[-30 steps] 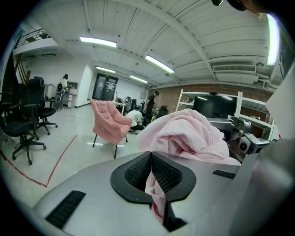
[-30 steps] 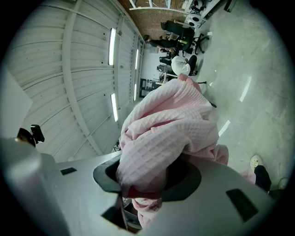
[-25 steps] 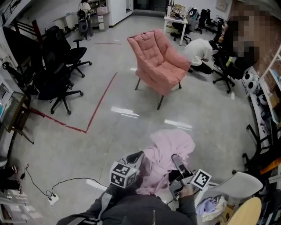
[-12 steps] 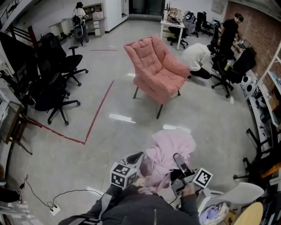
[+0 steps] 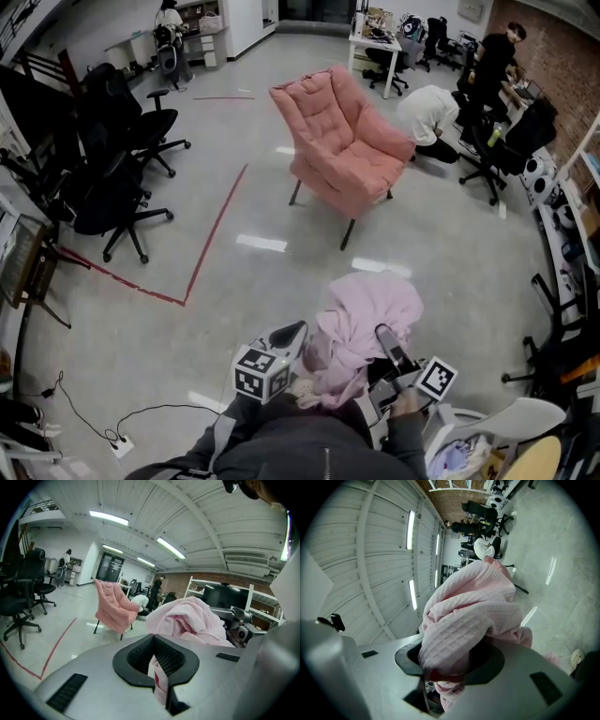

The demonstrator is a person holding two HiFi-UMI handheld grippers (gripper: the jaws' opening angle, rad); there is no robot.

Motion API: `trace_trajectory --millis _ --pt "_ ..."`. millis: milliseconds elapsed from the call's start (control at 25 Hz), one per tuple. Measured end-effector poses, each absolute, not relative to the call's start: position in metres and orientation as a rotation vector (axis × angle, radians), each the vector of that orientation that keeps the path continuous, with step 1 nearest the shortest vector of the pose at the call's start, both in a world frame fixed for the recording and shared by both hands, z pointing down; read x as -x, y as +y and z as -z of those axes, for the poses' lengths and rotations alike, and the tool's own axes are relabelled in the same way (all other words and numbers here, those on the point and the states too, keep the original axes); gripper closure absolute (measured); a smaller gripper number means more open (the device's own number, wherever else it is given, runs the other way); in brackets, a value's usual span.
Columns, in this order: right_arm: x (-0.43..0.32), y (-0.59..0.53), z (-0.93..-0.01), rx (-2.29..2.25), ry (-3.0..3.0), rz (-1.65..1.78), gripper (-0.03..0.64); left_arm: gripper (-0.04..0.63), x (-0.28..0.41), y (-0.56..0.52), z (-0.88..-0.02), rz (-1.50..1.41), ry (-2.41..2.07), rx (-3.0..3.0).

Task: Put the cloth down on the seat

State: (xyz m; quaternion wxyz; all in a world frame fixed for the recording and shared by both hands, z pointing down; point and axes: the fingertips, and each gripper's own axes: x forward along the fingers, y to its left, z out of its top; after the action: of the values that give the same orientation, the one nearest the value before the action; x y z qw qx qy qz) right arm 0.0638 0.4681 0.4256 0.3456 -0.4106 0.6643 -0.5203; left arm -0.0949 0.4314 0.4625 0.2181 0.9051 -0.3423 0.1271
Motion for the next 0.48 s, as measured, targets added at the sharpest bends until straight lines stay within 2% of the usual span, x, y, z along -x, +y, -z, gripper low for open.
trace_trajectory --millis 480 --pt "-0.078 0.449 -0.441 1.093 1.646 1.394 0.445 0.586 0.1 0.419 -0.466 -0.317 -0.946 -2.463"
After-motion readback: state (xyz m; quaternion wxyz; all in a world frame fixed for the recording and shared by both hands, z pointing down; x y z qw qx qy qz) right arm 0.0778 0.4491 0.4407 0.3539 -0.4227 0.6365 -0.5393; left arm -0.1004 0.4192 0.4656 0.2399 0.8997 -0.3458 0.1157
